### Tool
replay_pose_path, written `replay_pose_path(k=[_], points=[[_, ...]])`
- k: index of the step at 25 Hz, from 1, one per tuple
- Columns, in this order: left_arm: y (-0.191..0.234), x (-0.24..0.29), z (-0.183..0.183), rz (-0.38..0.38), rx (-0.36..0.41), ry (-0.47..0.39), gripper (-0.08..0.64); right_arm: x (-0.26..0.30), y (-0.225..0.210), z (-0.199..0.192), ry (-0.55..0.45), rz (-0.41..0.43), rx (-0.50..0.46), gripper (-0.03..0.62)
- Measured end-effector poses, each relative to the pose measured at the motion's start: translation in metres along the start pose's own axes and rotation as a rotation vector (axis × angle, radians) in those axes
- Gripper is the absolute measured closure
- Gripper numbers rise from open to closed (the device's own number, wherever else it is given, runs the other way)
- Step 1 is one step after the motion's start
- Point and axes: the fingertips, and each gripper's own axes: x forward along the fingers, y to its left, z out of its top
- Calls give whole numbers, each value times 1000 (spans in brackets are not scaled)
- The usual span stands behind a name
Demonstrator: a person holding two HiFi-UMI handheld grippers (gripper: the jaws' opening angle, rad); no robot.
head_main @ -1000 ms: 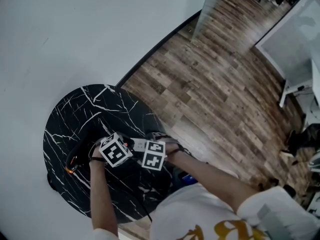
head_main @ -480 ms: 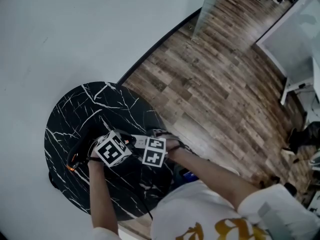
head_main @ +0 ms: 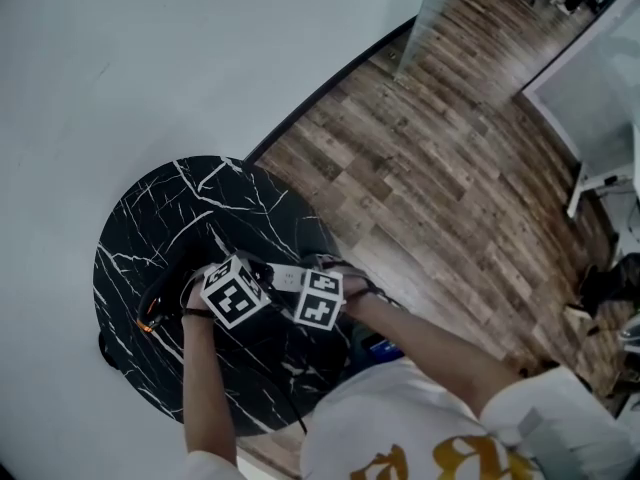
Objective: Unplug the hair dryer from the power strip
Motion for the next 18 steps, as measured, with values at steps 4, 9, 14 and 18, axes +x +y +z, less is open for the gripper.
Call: replay_pose_path(k=[4,9,14,18], points=[[4,-3,5,45,-8,-22,503,-1,-2,1,-16,11,6,322],[3,-16,9,135,-13,-54,502,-1,-2,-1,-14,12,20,322],[1,-28,6,238,-56,-105,502,-1,-2,-3,-45,19,31,322],[2,-37,1,342,-117,-159,502,-2,-5,-2,-54,0,2,322]])
